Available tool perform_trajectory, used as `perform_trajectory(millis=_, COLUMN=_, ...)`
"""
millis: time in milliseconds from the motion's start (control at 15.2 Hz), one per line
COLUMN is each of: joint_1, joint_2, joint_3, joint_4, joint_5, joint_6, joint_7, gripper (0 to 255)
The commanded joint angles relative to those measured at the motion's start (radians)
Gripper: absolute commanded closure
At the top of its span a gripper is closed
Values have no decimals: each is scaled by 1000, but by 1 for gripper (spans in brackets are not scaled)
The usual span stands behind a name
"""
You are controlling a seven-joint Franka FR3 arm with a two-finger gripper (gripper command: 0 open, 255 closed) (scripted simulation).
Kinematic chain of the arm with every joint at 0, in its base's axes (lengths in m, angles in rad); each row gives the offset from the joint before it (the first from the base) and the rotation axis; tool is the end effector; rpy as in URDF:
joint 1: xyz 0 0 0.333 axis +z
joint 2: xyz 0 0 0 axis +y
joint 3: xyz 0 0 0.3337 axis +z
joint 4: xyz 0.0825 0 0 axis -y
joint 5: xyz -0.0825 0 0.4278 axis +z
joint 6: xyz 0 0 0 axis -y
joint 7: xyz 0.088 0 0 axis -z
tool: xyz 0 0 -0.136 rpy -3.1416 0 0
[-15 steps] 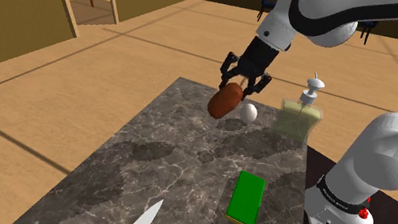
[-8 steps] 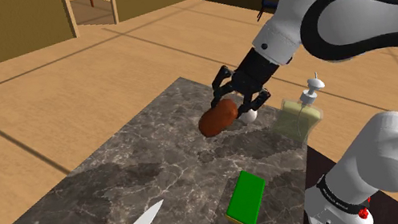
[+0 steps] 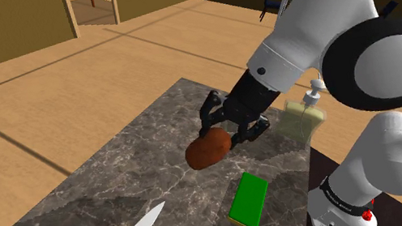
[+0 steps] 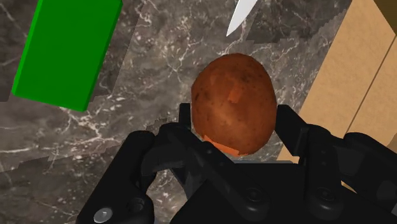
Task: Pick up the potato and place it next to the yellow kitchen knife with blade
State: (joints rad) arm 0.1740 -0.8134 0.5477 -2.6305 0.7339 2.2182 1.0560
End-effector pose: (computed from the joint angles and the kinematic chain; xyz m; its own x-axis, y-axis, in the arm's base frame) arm 0.2863 0.2952 0.4641 0.7343 -0.6692 -0.1143 -0.6460 -0.6371 -0.4205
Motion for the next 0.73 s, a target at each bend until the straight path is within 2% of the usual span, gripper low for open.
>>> perform_trajectory(millis=0, joint_1=12, joint_2=5, joint_3=49, joint_4=20, joint_5=14, joint_6=10, joint_7=52, gripper=255)
perform_trajectory(millis=660, joint_1=35, joint_2=64, joint_3=109, joint_4=-73, joint_5=93, joint_6=158, joint_7=2, gripper=255)
